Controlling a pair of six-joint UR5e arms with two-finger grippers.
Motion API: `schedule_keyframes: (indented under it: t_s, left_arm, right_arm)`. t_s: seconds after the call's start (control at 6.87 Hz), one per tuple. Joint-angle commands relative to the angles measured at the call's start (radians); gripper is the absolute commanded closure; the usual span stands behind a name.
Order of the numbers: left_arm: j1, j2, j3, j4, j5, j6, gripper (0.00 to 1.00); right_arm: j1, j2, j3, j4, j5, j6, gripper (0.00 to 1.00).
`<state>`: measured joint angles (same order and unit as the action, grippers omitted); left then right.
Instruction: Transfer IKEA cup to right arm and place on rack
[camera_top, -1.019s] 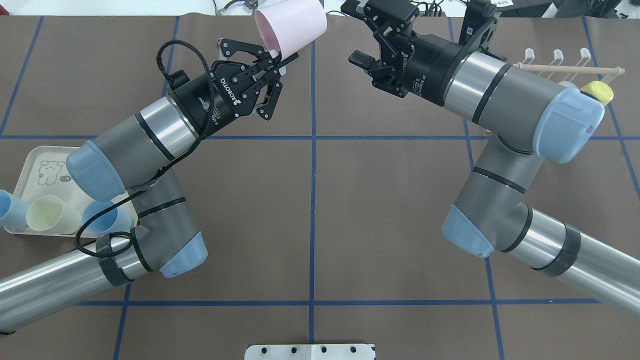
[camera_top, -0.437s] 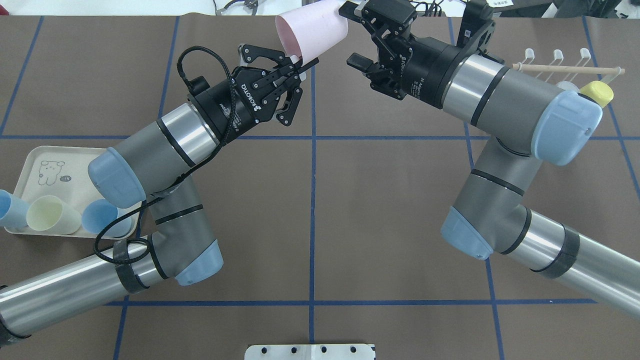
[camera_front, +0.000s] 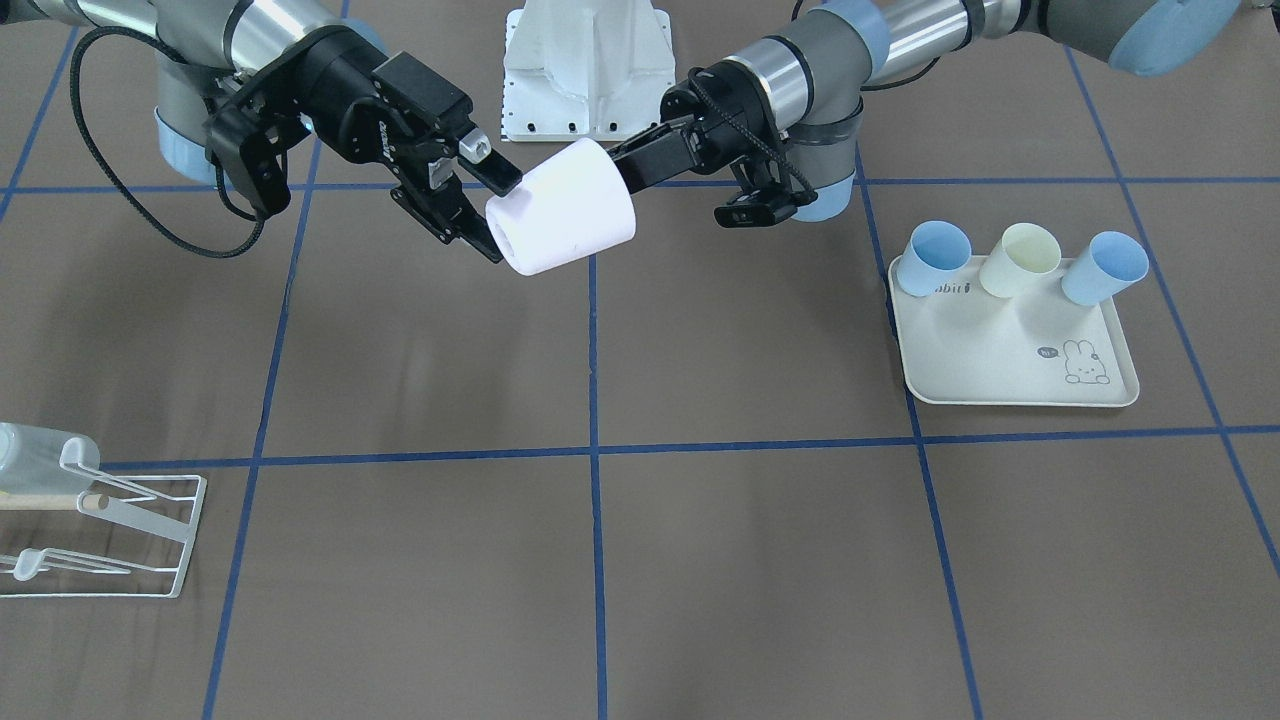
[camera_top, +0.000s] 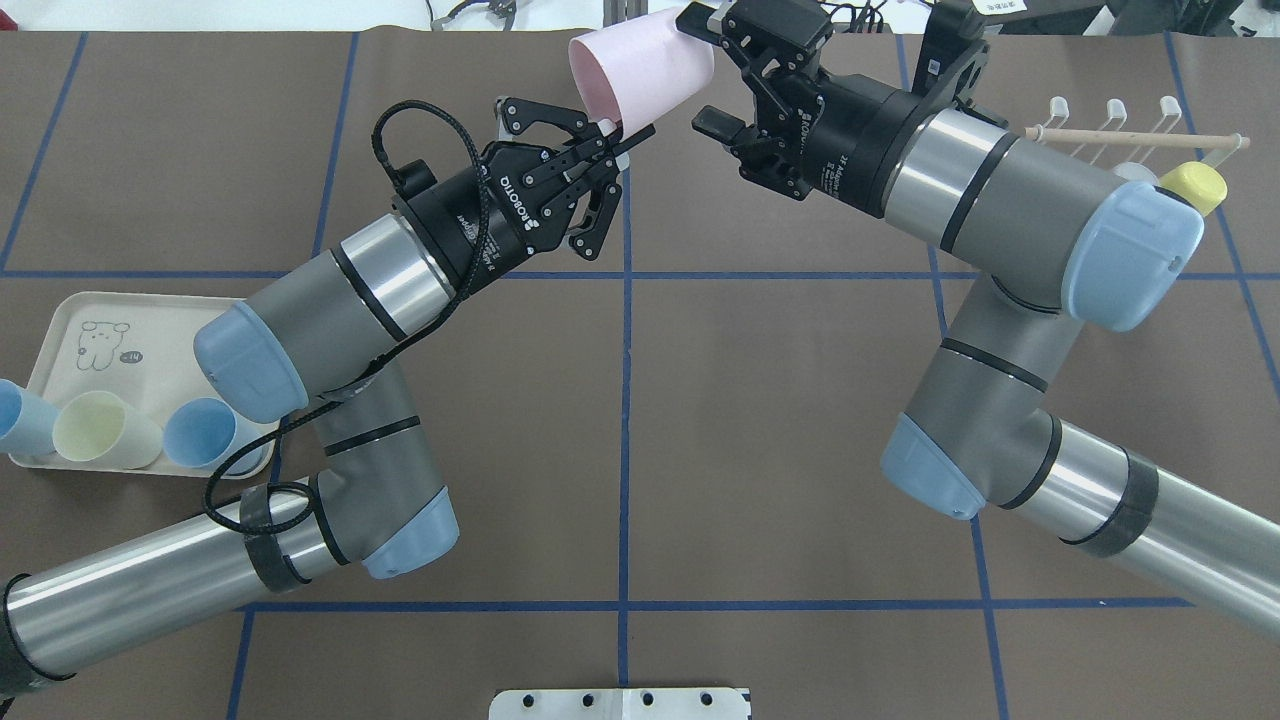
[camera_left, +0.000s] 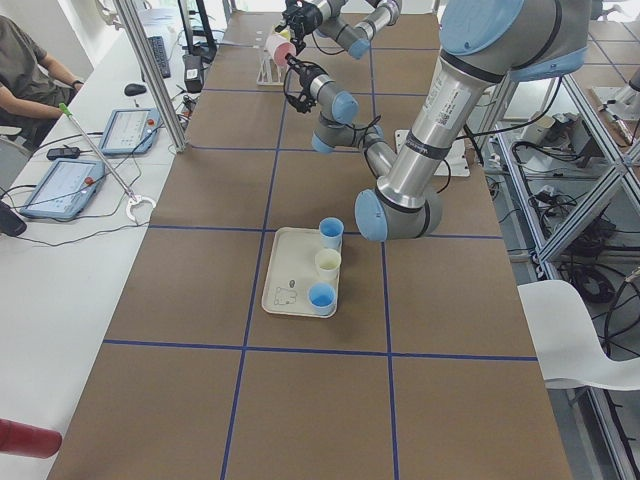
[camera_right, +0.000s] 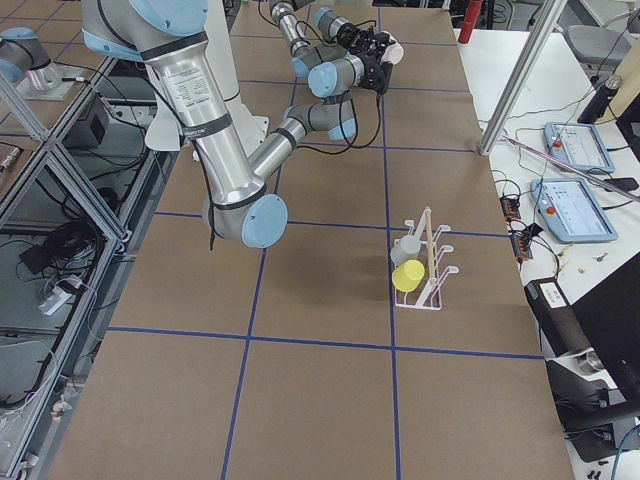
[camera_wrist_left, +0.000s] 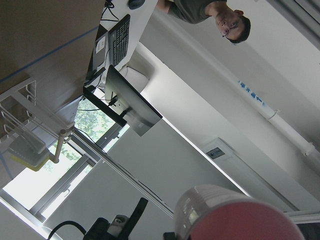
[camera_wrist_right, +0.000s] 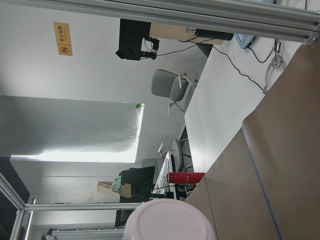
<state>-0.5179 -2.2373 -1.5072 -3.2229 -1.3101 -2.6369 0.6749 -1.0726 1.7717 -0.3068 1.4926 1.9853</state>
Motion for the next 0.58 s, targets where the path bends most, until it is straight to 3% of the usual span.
schedule_keyframes:
  t_s: [0.0,0.44]
  left_arm:
    - [0.010,-0.025,0.021,0.000,0.000,0.000,1.00]
    - [0.032,-0.058,0.048,0.002,0.028,0.002,1.00]
  right_arm:
    - [-0.001,0.000,0.000,0.000,0.000,0.000,0.01]
    - [-0.001,0.000,0.000,0.000,0.002,0.000,0.02]
